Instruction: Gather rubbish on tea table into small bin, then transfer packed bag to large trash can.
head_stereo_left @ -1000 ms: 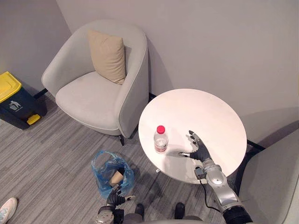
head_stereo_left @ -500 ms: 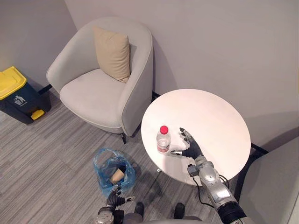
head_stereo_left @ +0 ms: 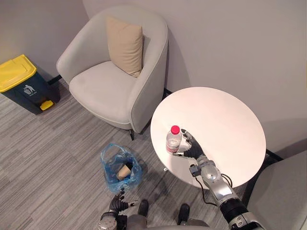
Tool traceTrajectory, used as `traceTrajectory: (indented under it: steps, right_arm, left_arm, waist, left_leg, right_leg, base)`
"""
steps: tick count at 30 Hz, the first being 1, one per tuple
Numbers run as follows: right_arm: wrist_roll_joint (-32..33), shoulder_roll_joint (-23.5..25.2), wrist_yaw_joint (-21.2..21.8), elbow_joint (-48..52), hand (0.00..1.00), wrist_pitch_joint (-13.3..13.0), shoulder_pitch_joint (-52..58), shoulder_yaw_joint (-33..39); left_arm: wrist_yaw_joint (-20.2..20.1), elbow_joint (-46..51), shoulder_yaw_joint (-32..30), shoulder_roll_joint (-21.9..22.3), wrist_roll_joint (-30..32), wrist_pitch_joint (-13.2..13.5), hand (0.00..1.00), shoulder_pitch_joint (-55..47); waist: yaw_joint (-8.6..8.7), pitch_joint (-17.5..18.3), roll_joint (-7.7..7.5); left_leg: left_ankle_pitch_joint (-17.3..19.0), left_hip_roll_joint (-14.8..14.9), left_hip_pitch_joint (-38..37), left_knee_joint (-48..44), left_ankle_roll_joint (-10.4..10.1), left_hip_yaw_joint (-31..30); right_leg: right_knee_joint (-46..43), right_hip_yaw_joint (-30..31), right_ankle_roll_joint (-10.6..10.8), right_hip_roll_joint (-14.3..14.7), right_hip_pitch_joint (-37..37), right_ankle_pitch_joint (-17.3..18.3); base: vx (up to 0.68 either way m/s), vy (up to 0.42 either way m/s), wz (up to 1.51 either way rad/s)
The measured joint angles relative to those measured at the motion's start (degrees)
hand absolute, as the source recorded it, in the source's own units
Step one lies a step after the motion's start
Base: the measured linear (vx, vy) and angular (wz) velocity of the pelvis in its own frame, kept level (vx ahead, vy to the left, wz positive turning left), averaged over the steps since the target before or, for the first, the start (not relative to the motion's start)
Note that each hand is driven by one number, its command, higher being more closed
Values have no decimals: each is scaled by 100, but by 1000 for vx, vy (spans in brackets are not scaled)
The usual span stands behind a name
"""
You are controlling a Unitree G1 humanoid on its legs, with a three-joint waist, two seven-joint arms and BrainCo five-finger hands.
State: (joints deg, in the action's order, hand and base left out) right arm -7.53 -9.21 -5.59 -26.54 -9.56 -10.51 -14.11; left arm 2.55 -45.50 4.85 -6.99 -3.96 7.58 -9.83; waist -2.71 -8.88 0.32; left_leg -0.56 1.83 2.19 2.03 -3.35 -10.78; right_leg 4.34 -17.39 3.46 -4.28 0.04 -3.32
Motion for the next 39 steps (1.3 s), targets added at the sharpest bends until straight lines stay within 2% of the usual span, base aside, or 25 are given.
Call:
traceTrajectory:
  steps: [3, 5, 6, 11, 25, 35, 39]
  right_arm:
    - [1, 10, -101, -193, 0, 21, -180, 7]
    - [6, 7, -200, -264, 0, 98, -276, 11]
    - [8, -1, -206, -308, 100, 104, -337, 22]
    - [18, 17, -257, -433, 100, 116, -679, 24]
    - [141, 19, -304, -626, 100, 136, -927, 20]
    - [3, -16, -107, 1271, 100, 93, 179, -6]
    - [-3, -12, 92, 1698, 100, 68, 678, -32]
  left_arm:
    - [1, -1, 7, 2, -4, 16, 0, 22]
    - [3, -5, 17, 12, -11, 16, 0, 62]
    - [6, -4, 38, 12, -14, 17, 0, 93]
    - [15, 20, 124, 11, -106, 35, 0, 151]
    - [12, 39, 132, 14, -170, 33, 0, 154]
    - [6, 35, 124, 27, -158, 14, 0, 159]
    - [3, -60, 118, 27, -154, 10, 0, 156]
  waist:
    - [-17, -42, 19]
    - [-102, -75, 60]
    - [-140, -100, 85]
    - [-145, -269, 145]
    - [-157, -320, 209]
    - [-126, -309, 194]
    - [-121, -196, 91]
  left_leg:
    - [-10, -2, 52, -3, -12, -22]
    - [-10, -3, 66, -6, -12, -41]
    - [-12, -6, 84, -13, -14, -69]
    - [-87, -28, 195, -15, -35, -264]
    - [-111, -25, 253, -8, -41, -276]
    - [-106, 26, 28, 17, -45, -140]
    - [-105, 43, -34, 22, -44, -21]
  right_leg:
    - [0, -24, -1, 0, -39, -1]
    - [0, -52, -1, 0, -40, 0]
    - [0, -79, -1, 0, -40, 0]
    - [-2, -272, -2, -9, -52, 1]
    - [-51, -267, -10, -15, -131, 8]
    - [-130, -127, -20, 6, -14, 48]
    - [-130, -2, -22, 16, -7, 43]
  base:
    - [-6, 0, 3]
    - [-14, 1, 6]
    - [-23, -3, 18]
    - [-37, -7, 19]
    - [-11, -1, 1]
    - [-26, 2, -7]
    - [-38, 4, -13]
